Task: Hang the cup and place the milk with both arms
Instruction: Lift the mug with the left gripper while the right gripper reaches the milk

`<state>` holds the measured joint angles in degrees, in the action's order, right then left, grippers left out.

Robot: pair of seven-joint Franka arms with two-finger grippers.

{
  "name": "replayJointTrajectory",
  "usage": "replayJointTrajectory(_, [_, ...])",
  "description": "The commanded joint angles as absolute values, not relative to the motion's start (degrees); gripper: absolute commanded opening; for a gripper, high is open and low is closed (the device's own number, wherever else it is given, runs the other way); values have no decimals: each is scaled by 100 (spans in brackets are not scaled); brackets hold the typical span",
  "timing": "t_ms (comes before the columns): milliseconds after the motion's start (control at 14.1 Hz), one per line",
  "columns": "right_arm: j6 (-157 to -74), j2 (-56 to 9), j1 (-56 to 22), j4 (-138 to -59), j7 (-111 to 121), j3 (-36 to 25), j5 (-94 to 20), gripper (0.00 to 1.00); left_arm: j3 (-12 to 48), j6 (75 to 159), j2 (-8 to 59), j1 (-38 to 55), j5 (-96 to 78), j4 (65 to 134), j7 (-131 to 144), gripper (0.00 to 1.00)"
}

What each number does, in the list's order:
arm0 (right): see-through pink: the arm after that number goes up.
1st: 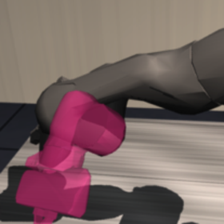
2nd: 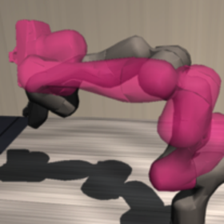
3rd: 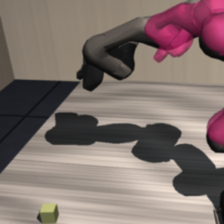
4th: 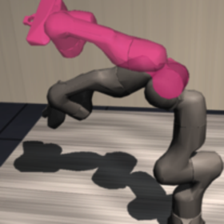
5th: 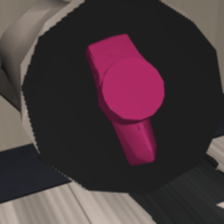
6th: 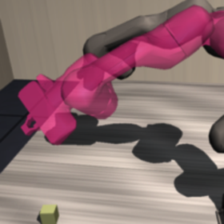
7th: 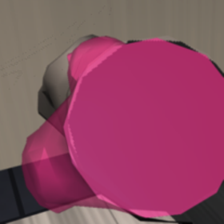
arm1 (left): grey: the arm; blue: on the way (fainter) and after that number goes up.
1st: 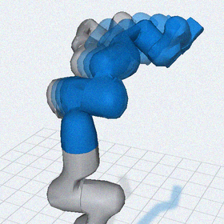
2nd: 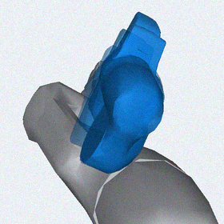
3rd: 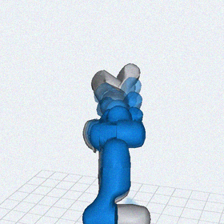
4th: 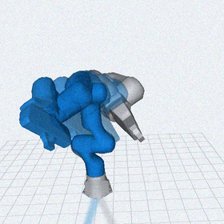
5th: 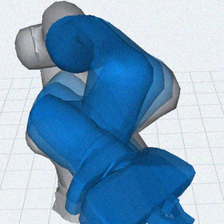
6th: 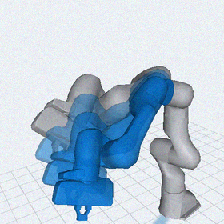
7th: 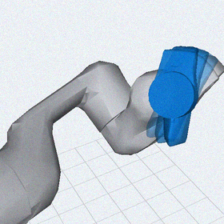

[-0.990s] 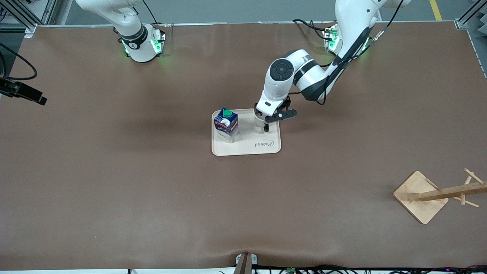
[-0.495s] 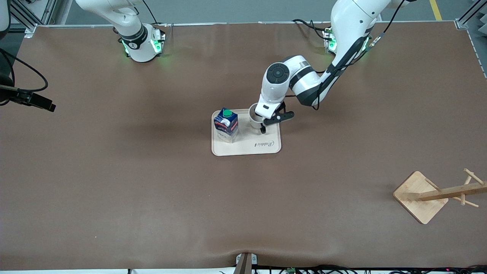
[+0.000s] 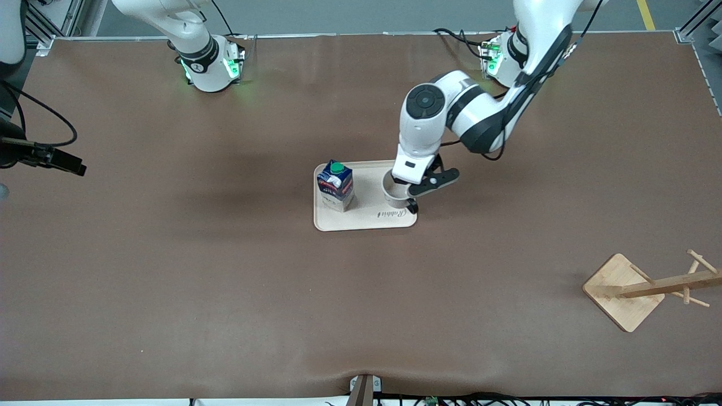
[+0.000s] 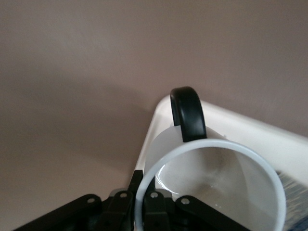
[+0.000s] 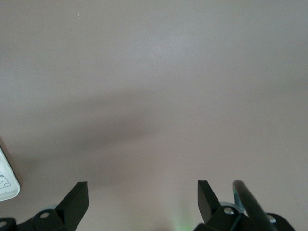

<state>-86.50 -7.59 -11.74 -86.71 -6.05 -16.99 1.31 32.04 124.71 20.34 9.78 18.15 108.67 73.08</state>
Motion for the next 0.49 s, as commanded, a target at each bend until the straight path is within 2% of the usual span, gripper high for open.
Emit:
replayJointTrajectory(0, [-8719, -1054, -1230, -8561, -519, -1696, 141, 100, 3261, 11833, 1645, 599, 1916, 10530, 6840, 0])
replayJointTrajectory(283, [-8745, -1099, -1344, -8569, -475, -1696, 202, 100, 3234, 11558, 950, -463, 1872, 10415, 5191, 0])
replayJointTrajectory(424, [-8710, -1326, -1415, -8613, -378, -1696, 211, 100, 3243, 11549, 757, -1113, 1863, 10424, 4119, 0])
